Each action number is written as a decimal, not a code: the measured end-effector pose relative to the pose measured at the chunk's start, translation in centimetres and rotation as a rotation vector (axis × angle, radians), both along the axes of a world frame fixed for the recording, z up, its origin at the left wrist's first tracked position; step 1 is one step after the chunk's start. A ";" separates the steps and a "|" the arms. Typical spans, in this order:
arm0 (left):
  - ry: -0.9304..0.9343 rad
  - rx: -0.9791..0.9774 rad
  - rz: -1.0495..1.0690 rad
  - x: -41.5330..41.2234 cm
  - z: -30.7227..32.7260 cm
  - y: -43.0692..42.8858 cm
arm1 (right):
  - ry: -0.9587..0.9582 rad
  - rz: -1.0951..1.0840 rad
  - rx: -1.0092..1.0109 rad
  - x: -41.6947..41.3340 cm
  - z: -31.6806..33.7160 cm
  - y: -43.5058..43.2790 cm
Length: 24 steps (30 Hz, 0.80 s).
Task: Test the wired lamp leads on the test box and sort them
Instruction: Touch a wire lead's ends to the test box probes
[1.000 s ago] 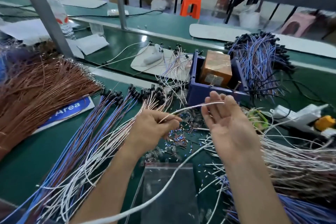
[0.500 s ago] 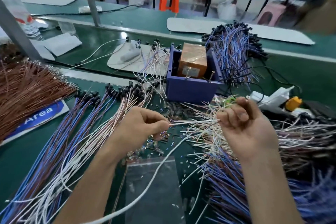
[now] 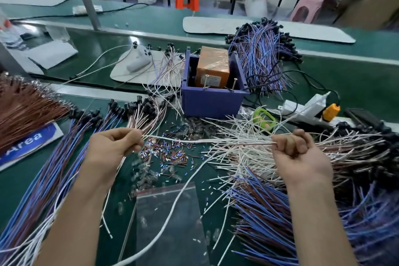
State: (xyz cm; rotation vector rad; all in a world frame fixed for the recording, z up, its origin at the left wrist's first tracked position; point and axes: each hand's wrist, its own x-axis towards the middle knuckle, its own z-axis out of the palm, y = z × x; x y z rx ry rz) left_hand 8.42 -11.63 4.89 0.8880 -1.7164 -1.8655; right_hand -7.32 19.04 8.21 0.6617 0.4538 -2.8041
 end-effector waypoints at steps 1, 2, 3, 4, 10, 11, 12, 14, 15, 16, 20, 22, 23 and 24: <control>0.008 -0.005 -0.001 -0.2 0.1 0.4 | -0.004 -0.005 0.017 0.0 0.0 0.0; 0.016 -0.030 -0.003 -0.3 0.2 0.9 | -0.003 -0.002 0.037 0.1 0.0 -0.2; 0.022 -0.081 -0.006 -0.4 0.3 1.4 | 0.000 0.005 0.052 0.2 0.1 -0.4; 0.027 -0.152 -0.016 -0.5 0.5 2.0 | 0.002 0.015 0.061 0.3 0.1 -0.6; 0.014 -0.469 -0.352 -1.5 2.3 6.6 | -0.027 0.033 -0.011 1.3 0.3 -2.3; 0.004 -0.479 -0.404 -1.8 2.5 7.3 | -0.033 0.034 -0.038 1.4 0.3 -2.4; -0.007 -0.478 -0.434 -2.1 2.7 7.9 | -0.038 0.036 -0.063 1.5 0.4 -2.5; -0.024 -0.480 -0.471 -2.4 2.8 8.8 | -0.039 0.045 -0.082 1.6 0.7 -2.7; -0.028 -0.484 -0.496 -2.4 2.9 9.2 | -0.036 0.047 -0.073 1.7 0.8 -2.8; -0.026 -0.487 -0.527 -2.4 2.9 9.5 | -0.032 0.045 -0.061 1.7 0.9 -3.0; -0.023 -0.471 -0.554 -2.1 2.9 10.4 | -0.019 0.035 -0.054 1.7 1.0 -3.4; -0.024 -0.444 -0.505 -2.1 2.8 10.7 | -0.015 0.032 -0.047 1.7 0.8 -3.5; -0.019 -0.436 -0.476 -2.2 2.8 10.8 | -0.013 0.030 -0.042 1.7 0.7 -3.5; -0.009 -0.431 -0.450 -2.1 2.8 10.8 | -0.009 0.028 -0.035 1.7 0.6 -3.5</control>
